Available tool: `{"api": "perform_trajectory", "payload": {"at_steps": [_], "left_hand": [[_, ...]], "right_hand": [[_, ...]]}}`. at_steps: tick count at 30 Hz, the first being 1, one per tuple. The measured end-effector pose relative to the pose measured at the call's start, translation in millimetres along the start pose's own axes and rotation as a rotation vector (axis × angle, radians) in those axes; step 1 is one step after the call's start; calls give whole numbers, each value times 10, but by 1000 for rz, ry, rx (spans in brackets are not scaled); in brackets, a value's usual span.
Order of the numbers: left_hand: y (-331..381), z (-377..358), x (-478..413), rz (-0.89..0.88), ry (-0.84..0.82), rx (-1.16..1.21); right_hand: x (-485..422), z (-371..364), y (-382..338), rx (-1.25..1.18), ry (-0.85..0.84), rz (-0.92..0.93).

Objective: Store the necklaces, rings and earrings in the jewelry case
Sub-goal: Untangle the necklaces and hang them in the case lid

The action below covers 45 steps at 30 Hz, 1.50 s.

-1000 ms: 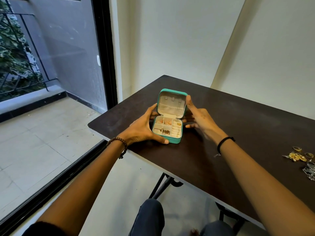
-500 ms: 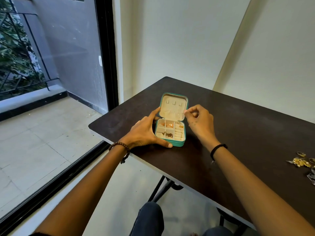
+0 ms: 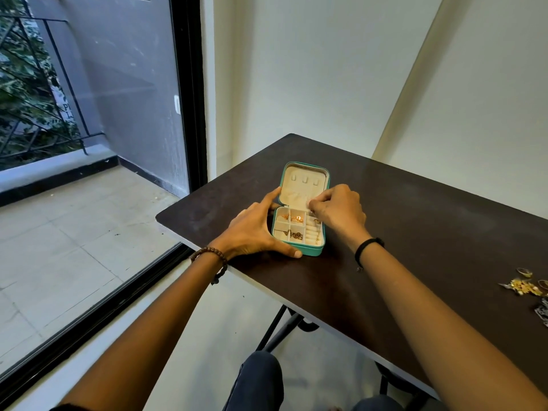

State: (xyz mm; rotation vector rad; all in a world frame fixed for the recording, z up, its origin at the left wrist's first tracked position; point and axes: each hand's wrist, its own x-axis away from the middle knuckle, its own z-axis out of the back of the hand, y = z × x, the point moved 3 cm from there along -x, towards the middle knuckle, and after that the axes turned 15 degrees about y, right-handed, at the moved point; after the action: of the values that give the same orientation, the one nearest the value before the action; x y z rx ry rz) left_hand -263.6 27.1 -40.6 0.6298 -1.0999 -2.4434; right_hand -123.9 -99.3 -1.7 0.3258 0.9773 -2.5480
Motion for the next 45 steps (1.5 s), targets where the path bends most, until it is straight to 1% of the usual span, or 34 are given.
{"api": "perform_trajectory", "payload": {"at_steps": [4, 7, 12, 17, 19, 21, 23, 24, 29, 32, 35, 38, 40, 43, 45], "left_hand": [[-10, -3, -3, -3, -6, 2], [-28, -8, -16, 13, -19, 12], [-10, -3, -16, 33, -33, 55], [-4, -6, -124, 172, 12, 192], [-1, -10, -174, 236, 77, 268], [32, -15, -205, 266, 173, 255], [62, -35, -253, 270, 272, 152], [73, -58, -281, 265, 306, 119], [7, -180, -375, 244, 434, 103], [-38, -178, -391, 232, 448, 125], [-69, -184, -384, 209, 447, 161], [-82, -189, -379, 194, 456, 172], [-84, -190, -373, 187, 460, 194], [-77, -183, -358, 179, 465, 217], [-76, -185, -353, 170, 469, 229]], "right_hand": [[29, 63, 49, -168, 37, -76], [29, 102, 86, -347, 21, -182], [26, 187, 83, -530, -21, -307], [-68, 197, 34, -691, -88, -401], [-86, 190, -7, -726, -115, -421], [-93, 195, -9, -703, -124, -418], [-107, 197, -7, -623, -117, -384], [-117, 194, -6, -575, -110, -361], [-142, 148, -46, -440, -79, -277], [-139, 177, -66, -307, -10, -125], [-104, 228, -93, -150, 15, 28], [-102, 249, -107, -57, 15, 50], [-113, 248, -115, -95, -2, 12], [-122, 225, -118, -345, -72, -135], [-130, 211, -111, -448, -54, -230]]}}
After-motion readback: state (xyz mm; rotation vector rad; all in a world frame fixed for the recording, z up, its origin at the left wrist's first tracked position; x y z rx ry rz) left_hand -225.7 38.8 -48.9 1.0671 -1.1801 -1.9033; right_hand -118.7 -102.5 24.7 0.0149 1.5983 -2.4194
